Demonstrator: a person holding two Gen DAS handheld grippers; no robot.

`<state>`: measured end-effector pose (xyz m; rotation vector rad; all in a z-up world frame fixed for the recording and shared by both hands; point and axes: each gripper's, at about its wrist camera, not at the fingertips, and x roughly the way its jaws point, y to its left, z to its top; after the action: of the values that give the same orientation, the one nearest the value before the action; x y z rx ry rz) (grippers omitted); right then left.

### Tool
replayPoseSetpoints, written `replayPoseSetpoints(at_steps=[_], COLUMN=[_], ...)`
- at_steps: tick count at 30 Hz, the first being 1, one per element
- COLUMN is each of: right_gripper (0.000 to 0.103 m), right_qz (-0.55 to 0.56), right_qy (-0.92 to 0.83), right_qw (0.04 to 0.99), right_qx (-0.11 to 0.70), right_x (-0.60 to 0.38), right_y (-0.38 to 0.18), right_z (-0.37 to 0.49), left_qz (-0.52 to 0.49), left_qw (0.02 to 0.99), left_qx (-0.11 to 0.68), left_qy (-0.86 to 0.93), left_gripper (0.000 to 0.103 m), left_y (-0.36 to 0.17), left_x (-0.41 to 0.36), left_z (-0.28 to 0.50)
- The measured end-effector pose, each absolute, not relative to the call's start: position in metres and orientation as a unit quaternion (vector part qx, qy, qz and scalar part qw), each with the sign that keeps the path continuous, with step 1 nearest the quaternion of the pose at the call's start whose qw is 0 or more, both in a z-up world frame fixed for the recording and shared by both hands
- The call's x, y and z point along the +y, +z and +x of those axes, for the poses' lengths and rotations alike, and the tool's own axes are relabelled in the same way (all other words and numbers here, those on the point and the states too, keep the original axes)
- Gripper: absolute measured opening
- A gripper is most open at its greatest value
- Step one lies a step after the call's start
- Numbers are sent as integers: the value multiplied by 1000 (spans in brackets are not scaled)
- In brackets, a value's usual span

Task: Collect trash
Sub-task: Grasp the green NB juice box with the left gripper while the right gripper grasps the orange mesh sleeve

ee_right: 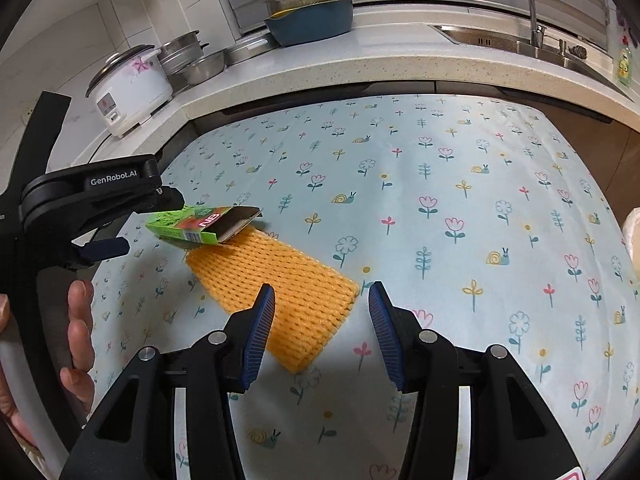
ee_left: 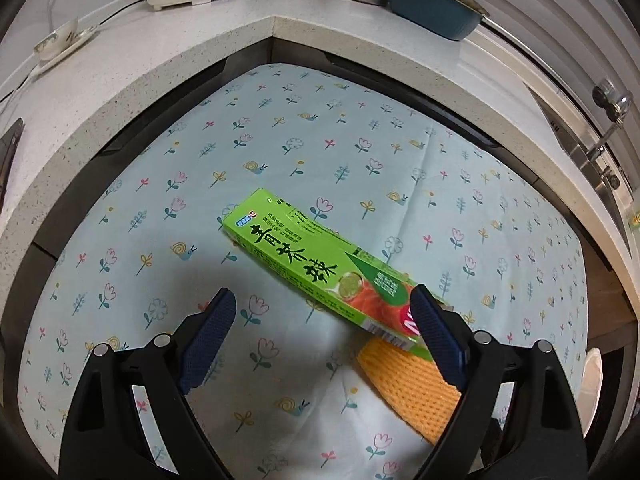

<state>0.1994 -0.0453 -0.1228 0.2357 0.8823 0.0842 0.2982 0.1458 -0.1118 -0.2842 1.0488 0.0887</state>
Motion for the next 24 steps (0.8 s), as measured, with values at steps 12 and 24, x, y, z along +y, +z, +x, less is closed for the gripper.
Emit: replayPoseSetpoints(at_steps=[12, 24], right_gripper=[56, 11], right_qz=[91, 84], right_qy=[58, 66], right_qw=[890, 893], right_qx=[444, 438], right_x=[-29, -34], right_y=[-150, -142], right_z=[240, 208], left_qz=[-167, -128], left_qw=[836, 864], left_qx=[521, 486], left_qy=[46, -9], left_gripper=[58, 0], left_y=[-141, -102], left_x=[151, 113], left_z=[329, 315])
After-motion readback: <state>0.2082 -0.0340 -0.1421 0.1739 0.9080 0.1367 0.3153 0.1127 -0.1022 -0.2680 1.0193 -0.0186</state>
